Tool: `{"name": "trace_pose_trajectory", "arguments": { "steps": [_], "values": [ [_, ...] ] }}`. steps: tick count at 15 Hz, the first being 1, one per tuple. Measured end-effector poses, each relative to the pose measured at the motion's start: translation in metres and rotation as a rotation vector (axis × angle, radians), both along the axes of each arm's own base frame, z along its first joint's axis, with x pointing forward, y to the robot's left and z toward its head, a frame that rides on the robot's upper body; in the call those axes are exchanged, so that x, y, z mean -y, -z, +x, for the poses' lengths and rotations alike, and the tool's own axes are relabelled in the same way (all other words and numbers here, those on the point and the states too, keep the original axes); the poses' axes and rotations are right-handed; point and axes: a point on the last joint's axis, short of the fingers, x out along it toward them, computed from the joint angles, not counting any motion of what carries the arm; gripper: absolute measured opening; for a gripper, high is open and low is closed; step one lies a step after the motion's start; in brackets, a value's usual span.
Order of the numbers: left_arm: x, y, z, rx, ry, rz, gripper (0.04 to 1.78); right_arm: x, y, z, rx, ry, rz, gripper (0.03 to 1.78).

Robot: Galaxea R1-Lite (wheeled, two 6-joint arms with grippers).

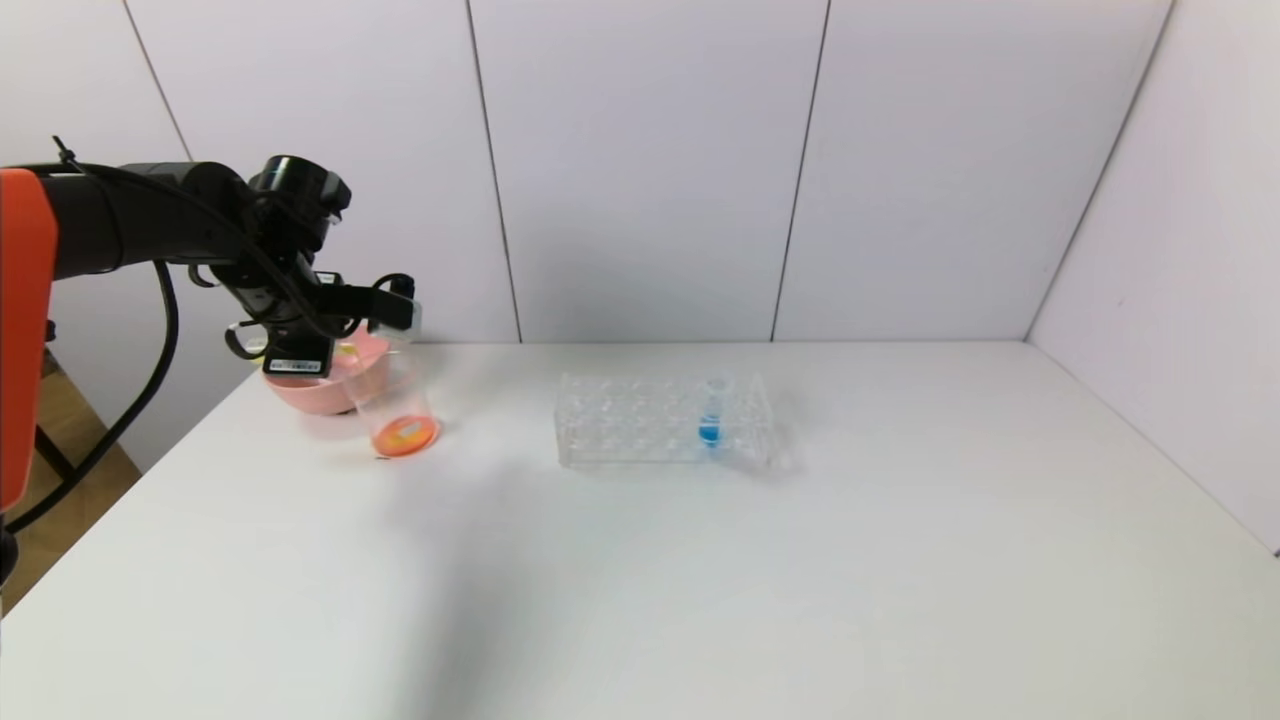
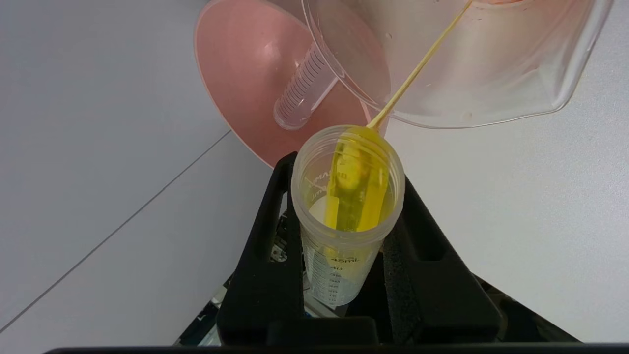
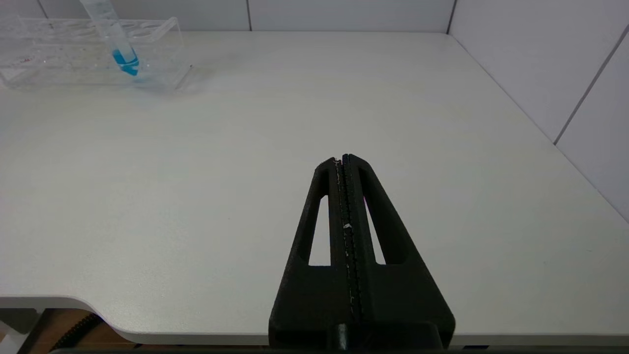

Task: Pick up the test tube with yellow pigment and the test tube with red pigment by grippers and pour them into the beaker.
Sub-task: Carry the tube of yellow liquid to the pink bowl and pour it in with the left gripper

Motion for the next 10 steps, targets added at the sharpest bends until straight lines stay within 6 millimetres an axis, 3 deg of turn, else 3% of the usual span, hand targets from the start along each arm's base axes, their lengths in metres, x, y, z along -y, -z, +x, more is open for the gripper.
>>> {"name": "trace_pose_trajectory", "arguments": {
  "steps": [10],
  "values": [
    [0.0035,-0.001,0.0002,0.009,-0.002,0.015,0.47,0.0,0.0,0.0,0.0,0.0,0.0,0.11]
  ]
}}
